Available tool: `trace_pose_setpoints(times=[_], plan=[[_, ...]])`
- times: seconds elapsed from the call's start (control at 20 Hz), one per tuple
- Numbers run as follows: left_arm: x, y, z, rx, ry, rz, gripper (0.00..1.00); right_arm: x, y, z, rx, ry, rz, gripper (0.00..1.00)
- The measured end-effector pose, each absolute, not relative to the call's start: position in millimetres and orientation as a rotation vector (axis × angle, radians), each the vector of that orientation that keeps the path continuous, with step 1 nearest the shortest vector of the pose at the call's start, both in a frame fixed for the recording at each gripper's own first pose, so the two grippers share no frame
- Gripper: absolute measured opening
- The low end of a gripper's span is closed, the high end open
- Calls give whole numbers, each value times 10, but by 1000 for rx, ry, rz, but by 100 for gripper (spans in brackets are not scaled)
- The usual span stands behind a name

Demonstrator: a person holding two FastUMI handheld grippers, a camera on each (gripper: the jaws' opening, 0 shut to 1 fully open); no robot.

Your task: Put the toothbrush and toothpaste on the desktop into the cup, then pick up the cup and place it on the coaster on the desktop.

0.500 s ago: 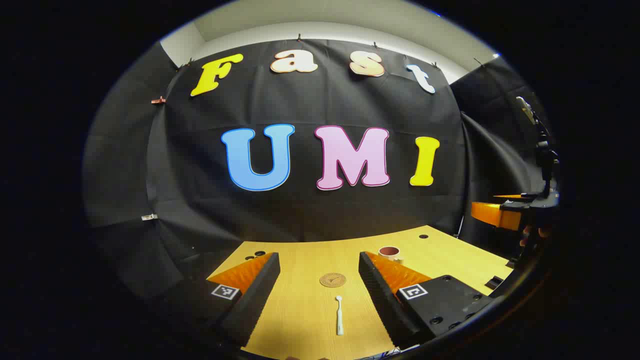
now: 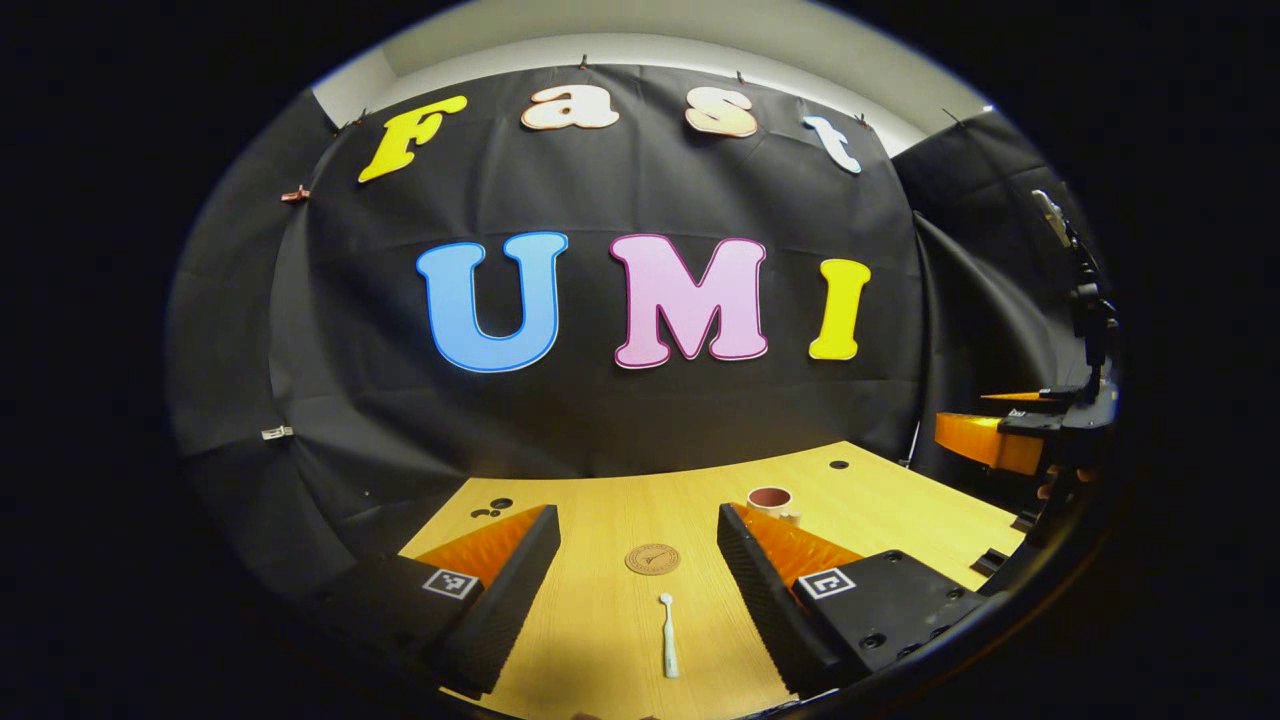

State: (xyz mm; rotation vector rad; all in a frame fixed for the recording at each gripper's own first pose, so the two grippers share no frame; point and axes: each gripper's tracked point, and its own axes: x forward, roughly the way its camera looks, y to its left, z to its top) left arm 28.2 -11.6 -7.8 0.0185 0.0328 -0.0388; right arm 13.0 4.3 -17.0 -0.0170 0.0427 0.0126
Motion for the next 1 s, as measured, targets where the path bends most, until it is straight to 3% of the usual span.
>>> trace_pose_setpoints(times=[0.5, 1.0], plan=[[325, -123, -227, 12, 69, -31, 100, 316, 150, -410, -37, 105, 50, 97], [301, -20, -528, -7, 141, 75, 100, 677, 471, -1005, -76, 292, 201, 97]])
